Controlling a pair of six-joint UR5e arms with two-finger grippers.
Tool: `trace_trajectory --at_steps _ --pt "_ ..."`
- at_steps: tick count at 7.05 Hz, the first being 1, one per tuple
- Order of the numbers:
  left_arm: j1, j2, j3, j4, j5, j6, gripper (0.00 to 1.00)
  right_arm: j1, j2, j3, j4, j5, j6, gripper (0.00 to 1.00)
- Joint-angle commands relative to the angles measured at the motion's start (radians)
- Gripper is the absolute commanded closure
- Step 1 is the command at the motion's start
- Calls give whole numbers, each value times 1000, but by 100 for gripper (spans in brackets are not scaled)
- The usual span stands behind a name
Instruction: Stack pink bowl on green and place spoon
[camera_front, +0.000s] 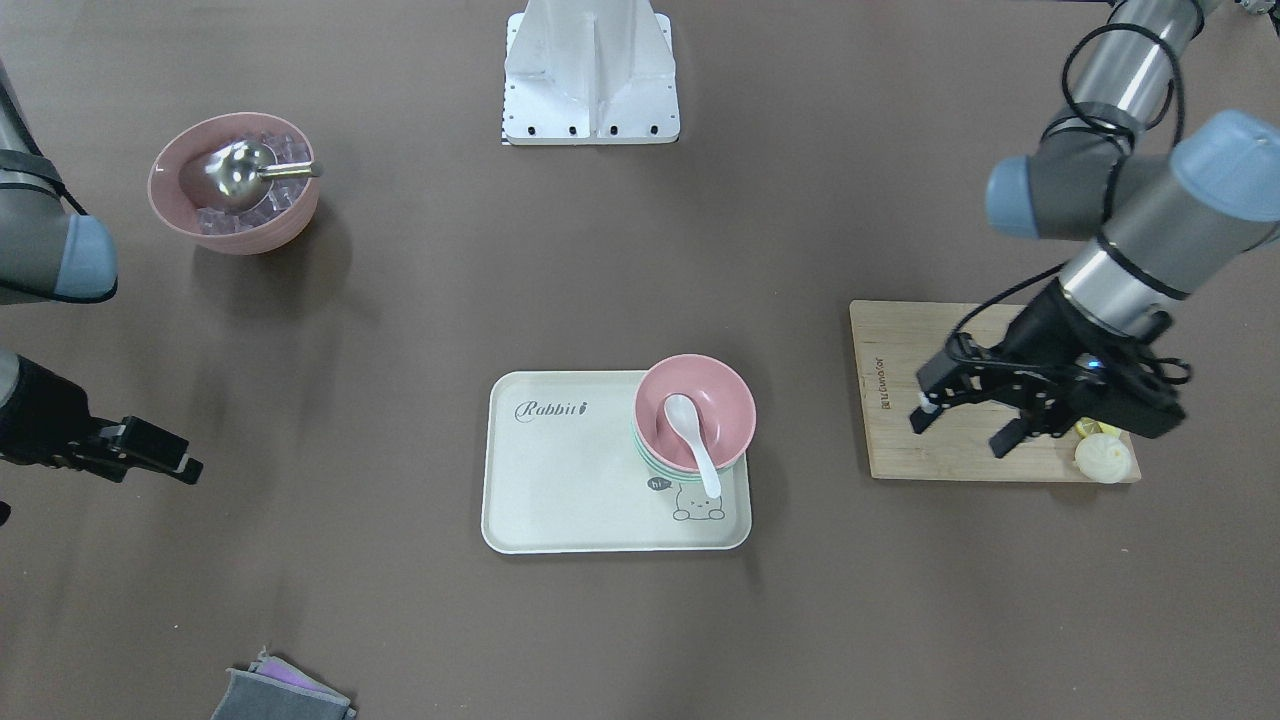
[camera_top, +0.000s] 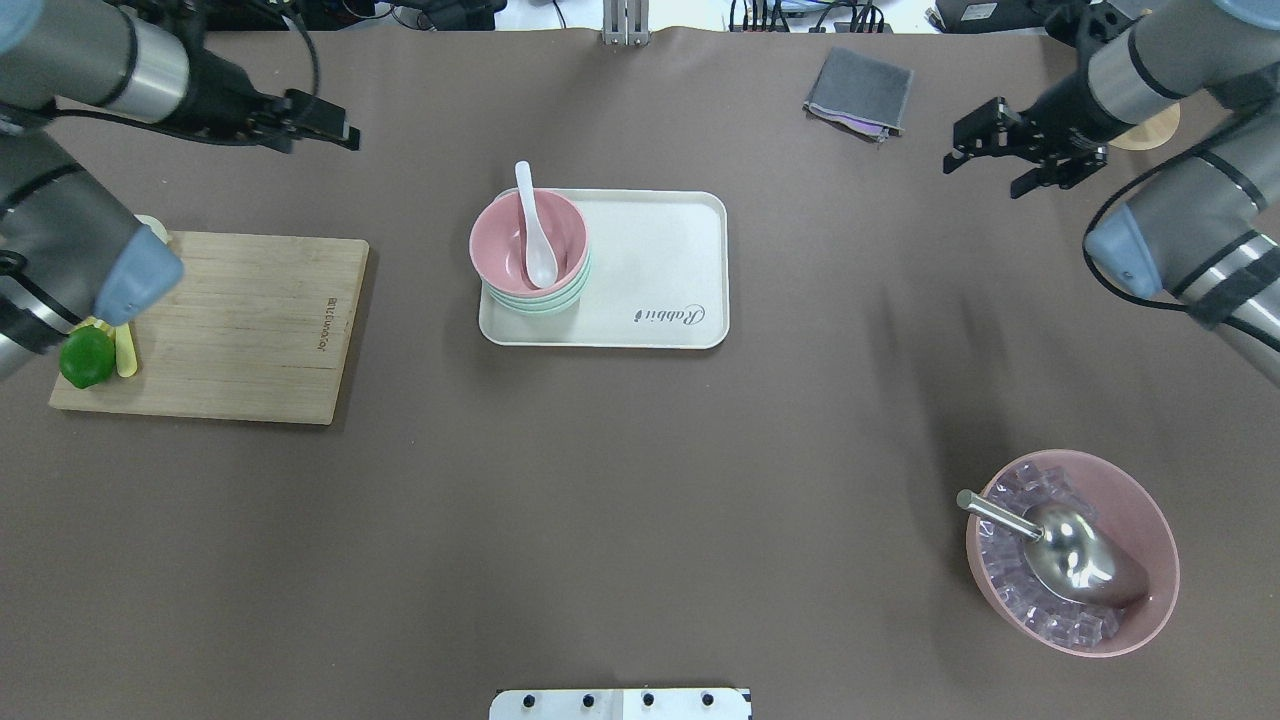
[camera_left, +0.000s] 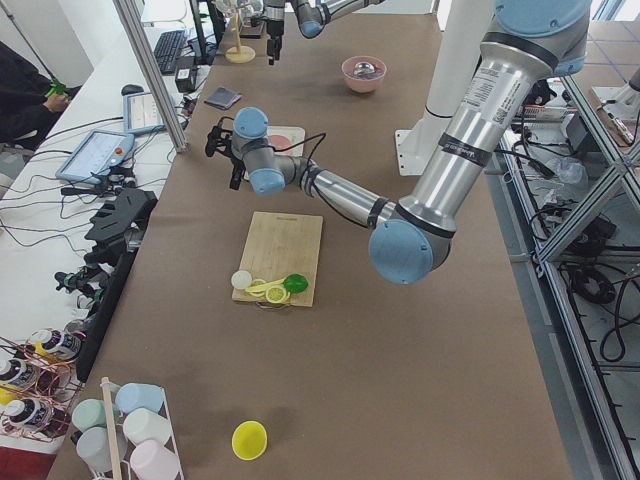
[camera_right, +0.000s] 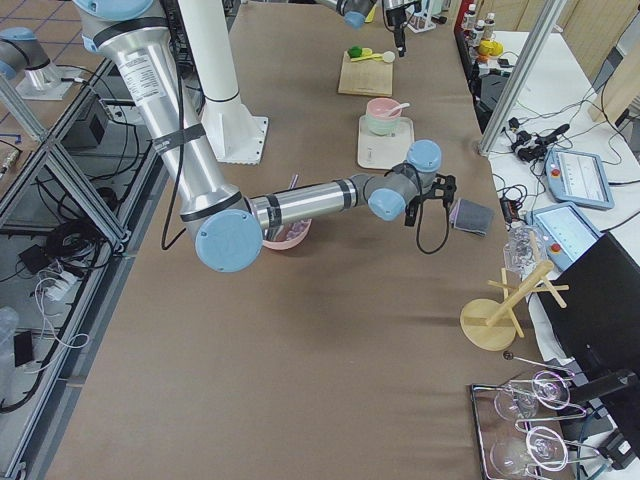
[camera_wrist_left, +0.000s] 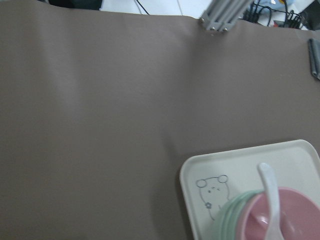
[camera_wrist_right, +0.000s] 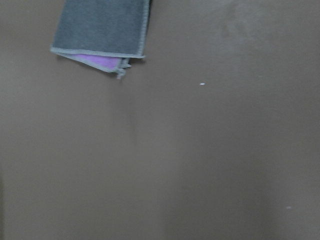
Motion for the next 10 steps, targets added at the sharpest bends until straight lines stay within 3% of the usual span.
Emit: trace_trajectory --at_steps 1,2,5,7,9,10 --pt "-188 69 -80 357 -13 517 2 93 -176 -13 -3 -26 -313 0" --pt "-256 70 -82 510 -8 737 2 124 -253 -16 -29 -60 -427 0" --pt "-304 199 -31 514 9 796 2 231 -312 -12 -86 -46 -503 0" --pt "-306 274 -16 511 79 796 2 332 -306 20 -281 -48 -718 0" --pt "-306 285 -9 513 70 790 2 372 -309 249 -623 -59 -811 0" --pt "-306 281 -9 520 69 787 2 372 -358 357 -709 -53 -811 0"
